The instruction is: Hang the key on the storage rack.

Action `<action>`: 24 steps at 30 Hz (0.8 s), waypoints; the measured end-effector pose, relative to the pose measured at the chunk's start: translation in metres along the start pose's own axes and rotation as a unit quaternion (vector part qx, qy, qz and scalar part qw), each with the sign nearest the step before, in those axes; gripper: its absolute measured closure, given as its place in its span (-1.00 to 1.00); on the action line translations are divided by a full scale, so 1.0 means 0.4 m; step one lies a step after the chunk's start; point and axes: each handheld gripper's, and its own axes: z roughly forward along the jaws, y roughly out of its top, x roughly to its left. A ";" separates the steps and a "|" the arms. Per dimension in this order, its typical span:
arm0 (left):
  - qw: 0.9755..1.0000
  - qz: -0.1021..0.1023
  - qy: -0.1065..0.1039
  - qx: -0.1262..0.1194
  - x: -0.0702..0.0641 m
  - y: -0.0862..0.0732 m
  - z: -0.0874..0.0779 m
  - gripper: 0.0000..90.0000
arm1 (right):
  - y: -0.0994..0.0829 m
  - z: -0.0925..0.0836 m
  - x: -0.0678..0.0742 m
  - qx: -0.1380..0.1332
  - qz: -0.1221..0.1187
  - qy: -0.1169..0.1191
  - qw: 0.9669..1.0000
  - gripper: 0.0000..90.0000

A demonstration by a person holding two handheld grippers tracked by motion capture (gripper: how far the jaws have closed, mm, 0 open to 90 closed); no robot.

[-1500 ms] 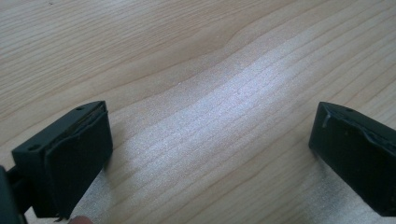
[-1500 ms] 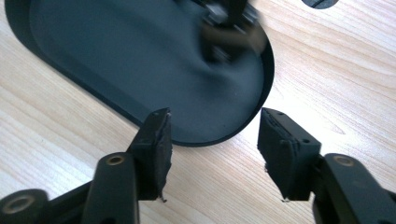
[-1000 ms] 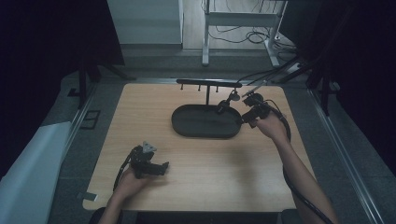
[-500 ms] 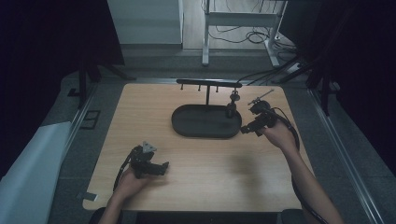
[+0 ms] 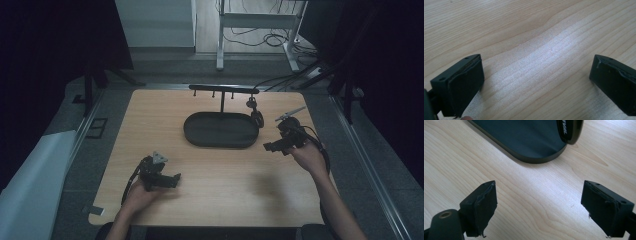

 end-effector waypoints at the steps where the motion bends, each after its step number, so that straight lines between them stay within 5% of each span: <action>1: 1.000 0.000 0.000 0.000 0.000 0.000 0.000 -1.00 | -0.008 0.000 0.000 -0.004 0.001 0.000 1.000 -0.71; 24: 1.000 0.001 0.000 0.001 0.000 0.000 0.000 -1.00 | -0.171 0.070 0.009 -0.032 0.034 0.003 0.999 -0.71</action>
